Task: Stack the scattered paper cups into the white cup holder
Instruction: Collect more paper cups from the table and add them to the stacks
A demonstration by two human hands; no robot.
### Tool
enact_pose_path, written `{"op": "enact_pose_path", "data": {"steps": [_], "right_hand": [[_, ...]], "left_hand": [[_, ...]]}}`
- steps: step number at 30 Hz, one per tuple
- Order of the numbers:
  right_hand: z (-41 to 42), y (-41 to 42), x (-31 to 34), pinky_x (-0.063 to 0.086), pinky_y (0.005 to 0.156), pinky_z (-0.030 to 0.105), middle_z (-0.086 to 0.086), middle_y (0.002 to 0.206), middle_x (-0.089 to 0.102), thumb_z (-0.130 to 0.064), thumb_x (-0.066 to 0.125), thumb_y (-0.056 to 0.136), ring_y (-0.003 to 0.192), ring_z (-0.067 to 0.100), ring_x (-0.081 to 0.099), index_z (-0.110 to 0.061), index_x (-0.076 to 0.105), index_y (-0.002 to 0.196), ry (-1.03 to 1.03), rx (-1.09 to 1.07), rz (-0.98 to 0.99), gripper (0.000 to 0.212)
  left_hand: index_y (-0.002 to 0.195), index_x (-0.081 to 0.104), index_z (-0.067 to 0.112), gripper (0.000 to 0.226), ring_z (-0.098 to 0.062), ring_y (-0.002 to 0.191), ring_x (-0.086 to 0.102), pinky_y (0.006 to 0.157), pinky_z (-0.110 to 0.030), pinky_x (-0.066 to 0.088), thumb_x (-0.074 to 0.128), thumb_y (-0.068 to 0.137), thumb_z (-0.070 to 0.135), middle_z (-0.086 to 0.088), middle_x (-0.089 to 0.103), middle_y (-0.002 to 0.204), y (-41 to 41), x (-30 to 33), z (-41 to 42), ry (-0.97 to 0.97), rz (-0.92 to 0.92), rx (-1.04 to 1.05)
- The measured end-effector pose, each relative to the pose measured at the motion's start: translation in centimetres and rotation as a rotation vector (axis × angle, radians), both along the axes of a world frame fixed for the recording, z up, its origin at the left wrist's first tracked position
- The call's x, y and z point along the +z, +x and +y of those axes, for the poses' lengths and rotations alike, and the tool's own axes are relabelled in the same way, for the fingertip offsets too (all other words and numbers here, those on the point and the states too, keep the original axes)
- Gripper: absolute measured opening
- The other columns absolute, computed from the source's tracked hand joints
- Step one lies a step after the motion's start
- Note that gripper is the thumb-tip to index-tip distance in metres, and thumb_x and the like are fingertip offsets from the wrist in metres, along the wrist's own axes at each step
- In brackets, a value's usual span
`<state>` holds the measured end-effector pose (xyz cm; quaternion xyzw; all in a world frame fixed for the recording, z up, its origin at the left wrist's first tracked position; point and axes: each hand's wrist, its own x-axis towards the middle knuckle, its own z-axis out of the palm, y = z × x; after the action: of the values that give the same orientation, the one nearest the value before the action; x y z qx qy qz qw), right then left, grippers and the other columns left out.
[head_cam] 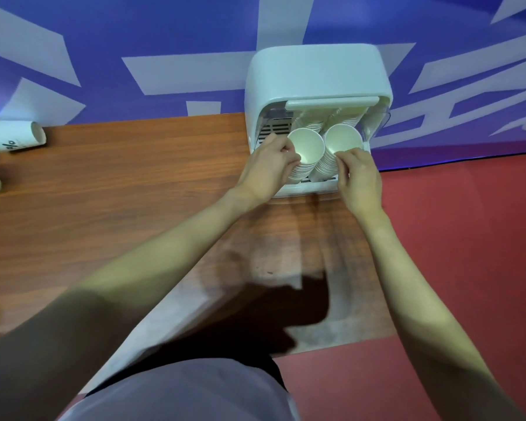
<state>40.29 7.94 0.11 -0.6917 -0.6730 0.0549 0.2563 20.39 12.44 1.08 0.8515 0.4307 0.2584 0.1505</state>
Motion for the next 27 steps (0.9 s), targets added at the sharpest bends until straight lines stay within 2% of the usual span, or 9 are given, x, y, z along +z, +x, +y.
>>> {"op": "enact_pose_path", "data": {"steps": [3,6,9,12,14,17,20,23,27], "right_hand": [[0.4,0.2,-0.7,0.040,0.068,0.032,0.013,0.088,0.059,-0.014,0.046,0.095,0.107,0.042,0.053,-0.005,0.066,0.097,-0.026,0.015,0.000,0.022],[0.6,0.5,-1.1,0.036,0.069,0.028,0.012,0.086,0.060,-0.015,0.046,0.094,0.107,0.042,0.053,-0.005,0.067,0.095,-0.040,0.016,0.010,0.023],[0.3,0.5,-1.2,0.044,0.069,0.034,0.012,0.090,0.061,-0.015,0.047,0.095,0.097,0.038,0.055,-0.006,0.067,0.101,-0.007,0.016,0.029,0.022],[-0.8,0.1,-1.5,0.046,0.073,0.030,0.012,0.110,0.058,-0.017,0.051,0.095,0.099,0.026,0.054,-0.010,0.059,0.123,0.101,-0.022,0.082,0.030],[-1.5,0.2,-2.0,0.046,0.079,0.026,0.014,0.124,0.048,-0.021,0.058,0.093,0.107,0.021,0.050,-0.009,0.044,0.137,0.132,-0.057,0.161,0.048],[-1.1,0.9,-3.7,0.044,0.097,0.044,0.019,0.133,0.040,-0.030,0.071,0.082,0.122,0.030,0.042,-0.001,0.028,0.143,0.091,-0.116,0.303,0.080],[-0.1,1.1,-4.9,0.038,0.106,0.047,0.021,0.139,0.036,-0.035,0.079,0.071,0.130,0.030,0.038,0.002,0.020,0.144,0.041,-0.201,0.414,0.101],[0.9,0.9,-5.5,0.037,0.108,0.032,0.012,0.137,0.043,-0.031,0.082,0.063,0.122,0.015,0.044,0.000,0.022,0.143,0.011,-0.224,0.484,0.105],[2.0,0.8,-6.4,0.042,0.102,0.039,0.008,0.133,0.048,-0.039,0.086,0.060,0.124,0.021,0.047,-0.002,0.033,0.136,0.029,-0.232,0.488,0.100]], "left_hand": [[0.083,0.074,0.009,0.008,-0.030,0.081,0.055,0.072,-0.029,0.041,0.067,0.082,0.012,-0.009,0.062,0.084,0.5,-0.6,0.1,-0.050,-0.056,0.026],[0.082,0.074,0.008,0.009,-0.030,0.081,0.055,0.073,-0.033,0.045,0.067,0.083,0.012,-0.010,0.061,0.085,0.6,-1.2,0.1,-0.056,-0.094,0.041],[0.098,0.073,0.008,0.015,-0.027,0.091,0.056,0.081,-0.036,0.048,0.065,0.087,0.015,-0.012,0.061,0.103,0.5,-1.7,-0.8,-0.032,-0.148,0.092],[0.129,0.050,0.007,0.051,-0.024,0.109,0.052,0.091,-0.030,0.046,0.066,0.086,0.029,-0.013,0.048,0.124,0.7,-2.8,-2.6,-0.127,-0.248,0.233],[0.135,0.037,0.005,0.075,-0.026,0.112,0.051,0.094,-0.035,0.047,0.073,0.078,0.036,-0.013,0.044,0.127,1.2,-4.1,-3.3,-0.248,-0.309,0.355],[0.138,0.030,0.002,0.090,-0.027,0.123,0.046,0.100,-0.039,0.044,0.081,0.071,0.034,-0.014,0.044,0.134,2.7,-5.3,-3.4,-0.399,-0.314,0.460],[0.142,0.026,0.003,0.097,-0.025,0.129,0.043,0.101,-0.036,0.041,0.082,0.068,0.030,-0.012,0.043,0.141,4.6,-5.5,-2.6,-0.484,-0.298,0.505],[0.140,0.028,0.006,0.096,-0.023,0.125,0.047,0.098,-0.040,0.044,0.083,0.064,0.029,-0.006,0.049,0.136,6.0,-6.3,-1.6,-0.492,-0.324,0.569],[0.134,0.036,0.010,0.086,-0.021,0.119,0.051,0.092,-0.035,0.047,0.081,0.064,0.033,-0.002,0.054,0.130,6.8,-6.9,-1.2,-0.449,-0.377,0.604]]}}
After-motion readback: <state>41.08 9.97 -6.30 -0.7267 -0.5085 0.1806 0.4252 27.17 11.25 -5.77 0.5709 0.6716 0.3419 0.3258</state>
